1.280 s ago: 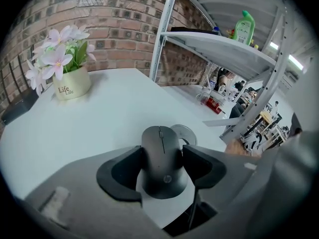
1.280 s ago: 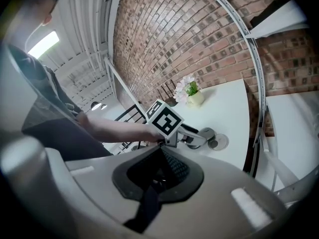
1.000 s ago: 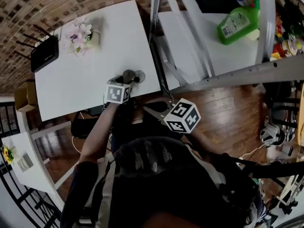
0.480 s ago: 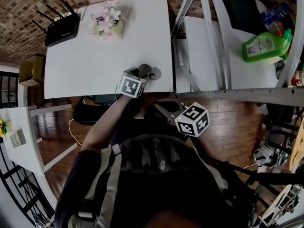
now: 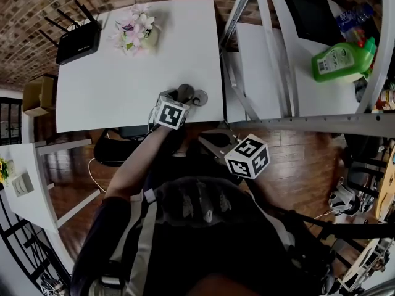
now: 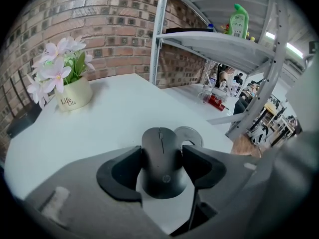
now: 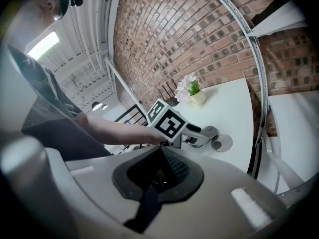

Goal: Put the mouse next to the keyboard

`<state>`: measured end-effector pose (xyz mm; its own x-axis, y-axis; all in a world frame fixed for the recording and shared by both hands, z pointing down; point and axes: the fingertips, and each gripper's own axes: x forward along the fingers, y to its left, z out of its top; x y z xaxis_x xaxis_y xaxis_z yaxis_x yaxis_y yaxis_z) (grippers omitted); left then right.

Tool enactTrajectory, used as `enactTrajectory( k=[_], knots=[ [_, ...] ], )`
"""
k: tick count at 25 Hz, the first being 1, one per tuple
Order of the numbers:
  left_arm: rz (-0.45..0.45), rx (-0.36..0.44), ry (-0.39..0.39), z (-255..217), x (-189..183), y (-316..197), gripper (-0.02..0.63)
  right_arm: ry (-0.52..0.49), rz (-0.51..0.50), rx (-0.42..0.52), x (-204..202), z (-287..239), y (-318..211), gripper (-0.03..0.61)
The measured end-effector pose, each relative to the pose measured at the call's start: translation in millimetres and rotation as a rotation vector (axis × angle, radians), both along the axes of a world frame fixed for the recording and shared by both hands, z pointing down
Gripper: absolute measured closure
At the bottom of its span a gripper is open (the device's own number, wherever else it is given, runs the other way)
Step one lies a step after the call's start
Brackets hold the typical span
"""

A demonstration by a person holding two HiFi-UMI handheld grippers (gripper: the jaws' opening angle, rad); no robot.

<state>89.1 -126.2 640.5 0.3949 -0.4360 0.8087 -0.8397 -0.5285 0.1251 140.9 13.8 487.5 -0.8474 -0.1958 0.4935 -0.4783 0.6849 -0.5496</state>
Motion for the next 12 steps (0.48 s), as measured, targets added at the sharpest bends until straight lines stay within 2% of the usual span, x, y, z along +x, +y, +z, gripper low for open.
enactTrajectory(
  k=[3, 12],
  knots=[
    [0.014, 0.022, -0.021, -0.4, -2.7, -3.5, 0.347, -0.003, 0.001, -0.001, -3.2, 0.1, 0.0, 0.574],
    [0.012, 0.000, 0.004, 3.7, -12.4, -0.8, 0.347, -0.002, 0.002, 0.004, -16.4, -1.5, -3.1, 0.574]
  ],
)
